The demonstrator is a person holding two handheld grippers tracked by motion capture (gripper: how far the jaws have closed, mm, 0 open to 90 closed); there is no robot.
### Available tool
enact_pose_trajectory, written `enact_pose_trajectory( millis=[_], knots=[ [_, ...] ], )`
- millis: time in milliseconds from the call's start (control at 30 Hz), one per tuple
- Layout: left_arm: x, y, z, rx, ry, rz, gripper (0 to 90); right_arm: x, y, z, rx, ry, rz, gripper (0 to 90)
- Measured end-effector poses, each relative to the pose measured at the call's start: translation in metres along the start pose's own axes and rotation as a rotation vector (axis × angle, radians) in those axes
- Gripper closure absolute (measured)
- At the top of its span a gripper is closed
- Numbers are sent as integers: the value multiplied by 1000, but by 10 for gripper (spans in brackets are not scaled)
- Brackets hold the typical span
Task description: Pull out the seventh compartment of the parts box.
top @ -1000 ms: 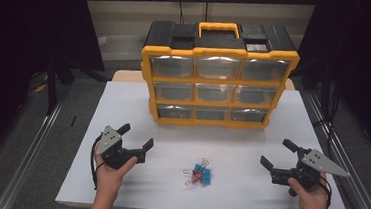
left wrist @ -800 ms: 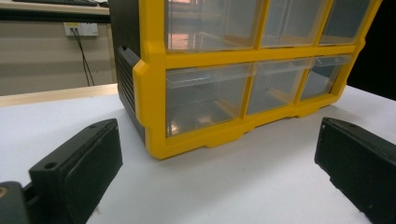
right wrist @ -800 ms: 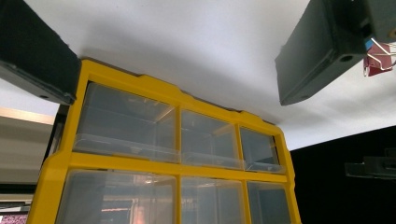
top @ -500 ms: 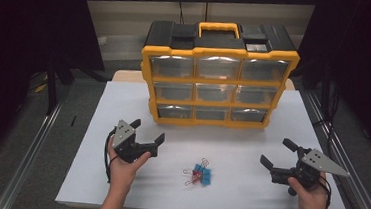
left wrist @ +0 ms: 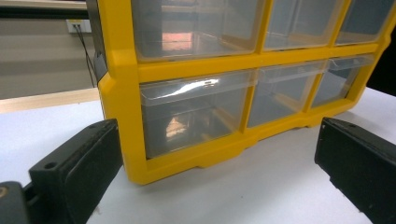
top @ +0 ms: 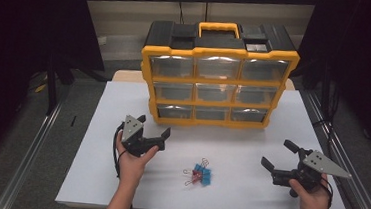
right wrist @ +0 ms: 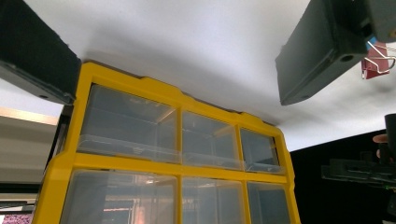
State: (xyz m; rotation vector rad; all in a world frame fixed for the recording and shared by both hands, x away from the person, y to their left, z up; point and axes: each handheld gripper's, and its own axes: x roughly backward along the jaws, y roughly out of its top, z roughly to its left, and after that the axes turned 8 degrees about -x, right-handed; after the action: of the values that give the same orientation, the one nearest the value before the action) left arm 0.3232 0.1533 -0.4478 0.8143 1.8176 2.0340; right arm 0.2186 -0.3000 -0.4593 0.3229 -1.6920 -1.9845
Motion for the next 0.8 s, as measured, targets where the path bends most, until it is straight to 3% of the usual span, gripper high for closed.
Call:
enact_pose_trajectory(
  millis=[100, 133, 167, 233, 300, 333, 367, 533, 600, 733, 800],
  knots=[
    [-6, 1, -5, 11, 8, -6, 9, 0, 0, 0, -4, 7, -3, 0],
    [-7, 1, -4, -13, 11, 15, 9, 0, 0, 0, -4, 5, -3, 0],
    [-10, 1, -7, 13, 1, -8, 10, 0, 1, 0, -5, 2, -3, 0],
    [-12, 1, -7, -22, 6, 21, 10, -1, 1, 0, -4, 1, -6, 0],
    [-15, 1, -7, -28, 12, 27, 11, -1, 1, 0, -3, 3, -7, 0],
    [-18, 1, -11, 18, 25, -1, 11, -1, 1, 0, -4, 3, -8, 0],
    [-18, 1, -10, -17, 29, 24, 10, -1, 1, 0, -3, 4, -9, 0],
    [-25, 4, -16, -13, 40, 27, 10, 0, 1, -1, -3, 2, -12, 0],
    [-29, 5, -18, 12, 40, 13, 11, 0, 1, -1, -3, 2, -12, 0],
    [-35, 7, -19, -20, 47, 22, 11, 1, 1, -1, -3, 4, -13, 0],
    [-38, 7, -21, -9, 65, 26, 10, 1, 1, 0, -4, 5, -11, 0]
  ],
)
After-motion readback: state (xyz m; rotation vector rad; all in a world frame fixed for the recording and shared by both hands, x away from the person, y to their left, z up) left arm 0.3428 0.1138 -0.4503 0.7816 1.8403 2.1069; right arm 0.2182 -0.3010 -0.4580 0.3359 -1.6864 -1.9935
